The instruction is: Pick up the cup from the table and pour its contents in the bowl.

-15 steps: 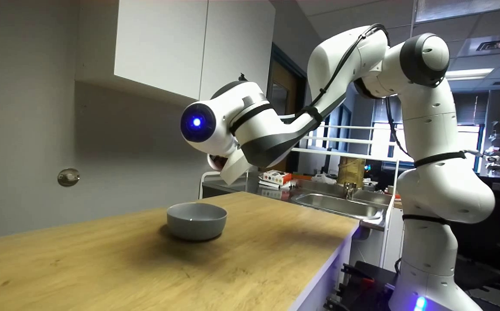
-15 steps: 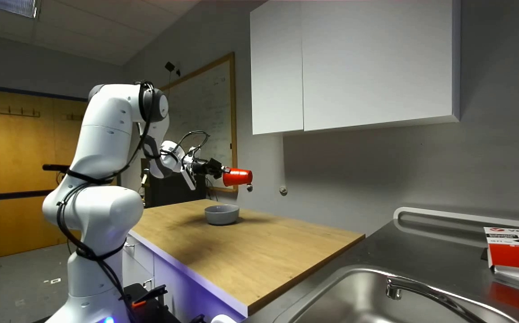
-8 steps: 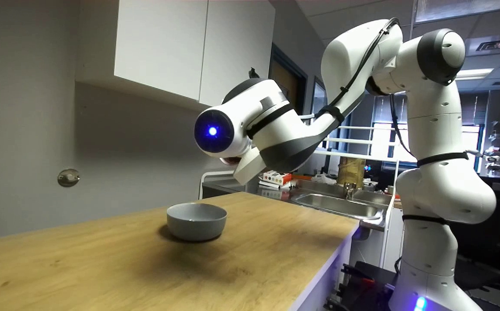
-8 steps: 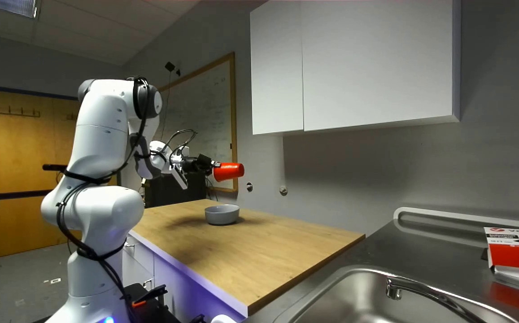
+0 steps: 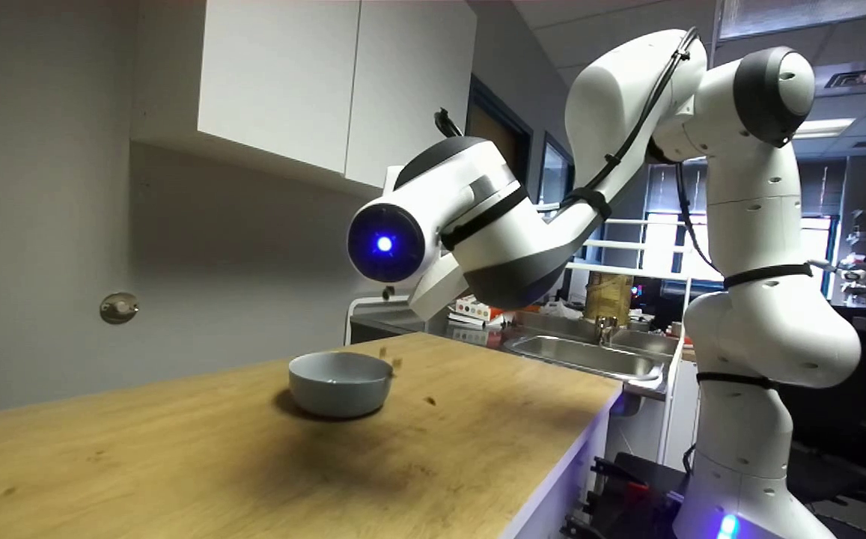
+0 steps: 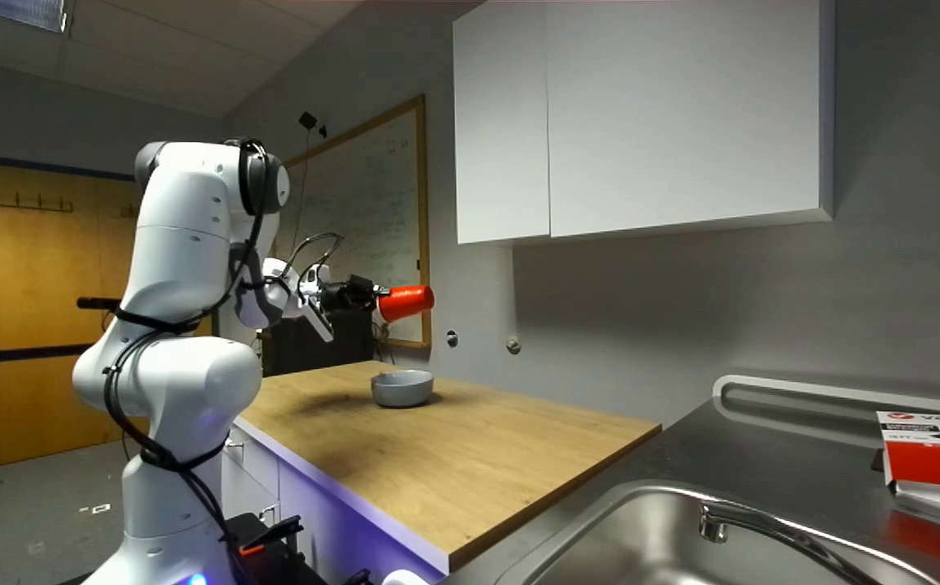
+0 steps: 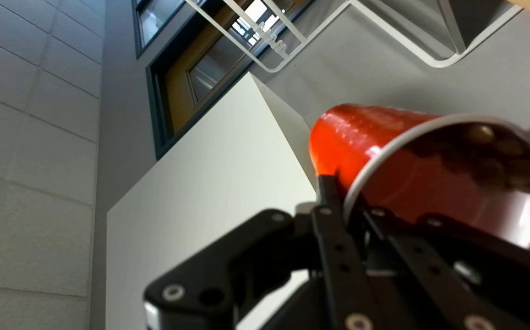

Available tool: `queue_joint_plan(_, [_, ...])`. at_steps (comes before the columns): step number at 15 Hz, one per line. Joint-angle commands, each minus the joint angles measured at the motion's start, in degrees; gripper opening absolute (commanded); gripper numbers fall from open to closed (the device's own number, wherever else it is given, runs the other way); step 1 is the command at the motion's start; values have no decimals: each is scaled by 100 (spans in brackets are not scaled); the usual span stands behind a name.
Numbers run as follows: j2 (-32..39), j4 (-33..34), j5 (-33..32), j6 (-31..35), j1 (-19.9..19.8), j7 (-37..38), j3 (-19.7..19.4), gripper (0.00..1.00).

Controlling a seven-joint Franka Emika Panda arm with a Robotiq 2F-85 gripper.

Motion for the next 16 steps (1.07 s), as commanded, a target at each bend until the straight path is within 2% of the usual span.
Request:
queue_joint_plan(1, [-112,-143,-239,-42,-32,-155,61,5])
queue_joint_plan(8, [-107,-195,-394,-81,-39,-132,66,5])
queue_joint_plan(16, [-91,-177,-290,-185,-43,12,75,5])
